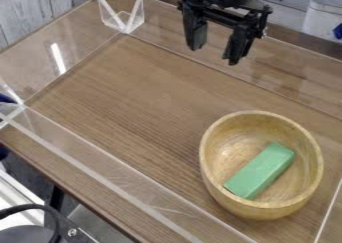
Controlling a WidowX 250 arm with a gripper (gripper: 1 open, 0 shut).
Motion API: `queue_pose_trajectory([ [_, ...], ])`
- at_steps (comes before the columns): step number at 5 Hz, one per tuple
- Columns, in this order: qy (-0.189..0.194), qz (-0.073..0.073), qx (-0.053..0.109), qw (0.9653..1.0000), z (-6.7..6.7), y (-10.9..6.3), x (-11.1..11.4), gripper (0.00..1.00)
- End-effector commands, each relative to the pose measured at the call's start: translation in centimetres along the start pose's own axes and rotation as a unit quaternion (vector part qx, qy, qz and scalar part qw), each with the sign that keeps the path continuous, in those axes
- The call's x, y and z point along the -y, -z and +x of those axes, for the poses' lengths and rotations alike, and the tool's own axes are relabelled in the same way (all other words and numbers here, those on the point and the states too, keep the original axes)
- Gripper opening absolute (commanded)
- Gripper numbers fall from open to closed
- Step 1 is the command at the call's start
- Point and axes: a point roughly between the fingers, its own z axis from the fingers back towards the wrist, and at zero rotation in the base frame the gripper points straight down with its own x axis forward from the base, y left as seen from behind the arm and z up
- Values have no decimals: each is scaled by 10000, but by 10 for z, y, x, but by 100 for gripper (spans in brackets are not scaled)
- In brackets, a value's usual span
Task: Remove the green block from inside the brown bowl and put it on the table
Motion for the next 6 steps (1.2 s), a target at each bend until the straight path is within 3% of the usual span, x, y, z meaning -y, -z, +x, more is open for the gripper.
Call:
queue_pose_trajectory([
  [1,158,-57,-182,9997,-17,7,23,100],
  [2,509,-10,-340,9981,-18,21,44,100],
  [3,648,-39,-416,9970,-21,32,72,100],
  [5,870,-112,-640,9941,-22,60,101,100],
  [6,939,-91,-869,9917,-22,74,116,100],
])
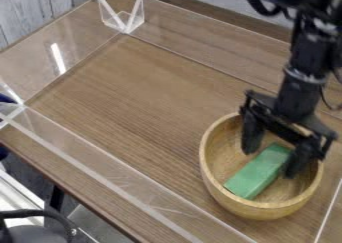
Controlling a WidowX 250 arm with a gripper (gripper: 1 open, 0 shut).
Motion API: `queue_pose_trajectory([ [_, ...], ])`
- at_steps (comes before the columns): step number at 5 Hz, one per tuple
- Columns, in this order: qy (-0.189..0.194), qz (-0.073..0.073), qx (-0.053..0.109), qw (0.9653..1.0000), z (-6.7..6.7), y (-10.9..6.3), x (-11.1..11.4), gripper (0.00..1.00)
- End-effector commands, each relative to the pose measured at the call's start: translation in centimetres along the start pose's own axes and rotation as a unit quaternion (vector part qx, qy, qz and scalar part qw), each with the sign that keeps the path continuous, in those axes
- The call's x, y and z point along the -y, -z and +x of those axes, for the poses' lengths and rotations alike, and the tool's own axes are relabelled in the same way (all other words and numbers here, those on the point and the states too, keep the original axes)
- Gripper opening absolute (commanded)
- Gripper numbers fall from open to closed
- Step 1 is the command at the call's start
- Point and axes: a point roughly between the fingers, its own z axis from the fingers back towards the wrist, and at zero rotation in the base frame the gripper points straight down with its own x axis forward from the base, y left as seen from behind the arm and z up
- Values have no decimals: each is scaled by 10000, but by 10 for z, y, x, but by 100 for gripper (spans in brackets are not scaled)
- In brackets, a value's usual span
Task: Remove the green block from inside the brown bowl and put it on the table
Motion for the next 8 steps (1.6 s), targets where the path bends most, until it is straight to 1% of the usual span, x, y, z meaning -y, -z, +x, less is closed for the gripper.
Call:
queue_pose_trajectory([
  [1,17,76,175,9998,5,-27,12,100],
  [2,45,-82,460,9989,-2,-36,14,100],
  [3,59,-218,713,9972,-8,-47,14,100],
  [4,624,49,784,9950,-12,-49,9,100],
  [5,920,180,669,9933,-10,-42,8,100],
  [6,967,132,526,9938,-9,-26,8,100],
  [7,1019,112,447,9937,-8,-8,7,100],
  [8,790,188,908,9926,-20,-47,9,100],
])
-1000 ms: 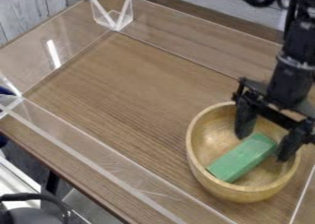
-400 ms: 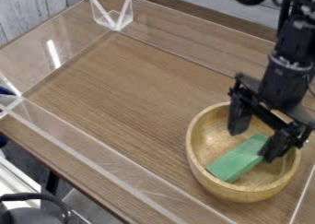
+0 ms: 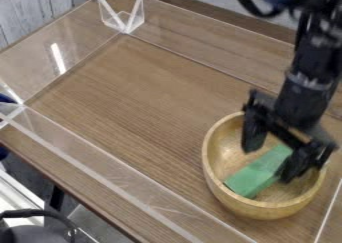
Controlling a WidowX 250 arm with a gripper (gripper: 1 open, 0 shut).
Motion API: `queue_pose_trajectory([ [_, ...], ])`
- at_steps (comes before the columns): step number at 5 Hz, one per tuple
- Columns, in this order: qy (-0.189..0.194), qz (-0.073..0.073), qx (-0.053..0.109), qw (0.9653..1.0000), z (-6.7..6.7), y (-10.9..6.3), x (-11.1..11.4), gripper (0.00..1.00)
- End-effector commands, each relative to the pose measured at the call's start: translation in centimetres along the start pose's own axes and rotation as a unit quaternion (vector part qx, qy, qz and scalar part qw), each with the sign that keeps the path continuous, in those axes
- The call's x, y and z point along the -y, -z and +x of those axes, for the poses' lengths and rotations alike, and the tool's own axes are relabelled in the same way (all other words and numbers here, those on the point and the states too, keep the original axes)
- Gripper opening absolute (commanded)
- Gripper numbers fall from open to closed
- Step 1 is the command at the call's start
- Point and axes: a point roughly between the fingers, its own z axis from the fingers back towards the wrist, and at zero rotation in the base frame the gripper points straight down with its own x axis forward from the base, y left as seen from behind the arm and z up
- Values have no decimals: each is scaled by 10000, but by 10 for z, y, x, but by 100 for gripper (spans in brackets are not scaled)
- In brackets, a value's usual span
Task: Remove the green block from inside the brown bowl and put it on the table
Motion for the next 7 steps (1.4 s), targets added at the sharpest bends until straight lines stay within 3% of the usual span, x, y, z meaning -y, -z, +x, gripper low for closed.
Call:
queue_pose_trajectory([
  [1,-172,109,736,9971,-2,-48,4,100],
  [3,60,29,380,9993,8,-43,0,100],
  [5,68,53,129,9999,-7,-10,-7,100],
  [6,40,110,84,9999,-11,8,-13,100],
  [7,-108,66,12,9999,-9,11,-15,100],
])
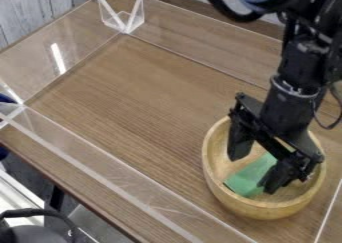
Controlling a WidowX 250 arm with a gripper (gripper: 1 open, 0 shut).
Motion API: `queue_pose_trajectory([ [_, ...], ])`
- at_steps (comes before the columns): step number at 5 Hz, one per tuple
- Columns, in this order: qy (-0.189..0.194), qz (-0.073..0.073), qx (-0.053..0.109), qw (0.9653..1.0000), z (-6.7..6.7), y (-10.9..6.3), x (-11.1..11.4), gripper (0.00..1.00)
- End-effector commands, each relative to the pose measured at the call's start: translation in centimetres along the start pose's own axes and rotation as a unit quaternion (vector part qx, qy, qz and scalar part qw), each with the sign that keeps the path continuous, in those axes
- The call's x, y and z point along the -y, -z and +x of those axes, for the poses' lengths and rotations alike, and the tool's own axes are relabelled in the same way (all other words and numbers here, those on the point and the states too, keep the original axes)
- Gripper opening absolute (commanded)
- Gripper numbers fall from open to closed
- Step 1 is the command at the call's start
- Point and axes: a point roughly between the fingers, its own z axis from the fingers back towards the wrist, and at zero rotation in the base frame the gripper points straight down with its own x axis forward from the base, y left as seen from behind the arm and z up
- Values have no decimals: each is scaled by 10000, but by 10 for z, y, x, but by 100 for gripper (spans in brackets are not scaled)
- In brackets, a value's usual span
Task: Remove the green block from inside the brown bowl and put it on the table
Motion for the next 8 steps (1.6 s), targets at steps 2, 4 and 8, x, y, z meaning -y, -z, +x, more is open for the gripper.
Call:
queue_pose_trajectory([
  [2,-14,-26,93,10000,14,13,-1,100],
  [4,-86,-21,31,10000,17,-9,1,0],
  [8,495,587,328,9965,46,-30,-2,0],
])
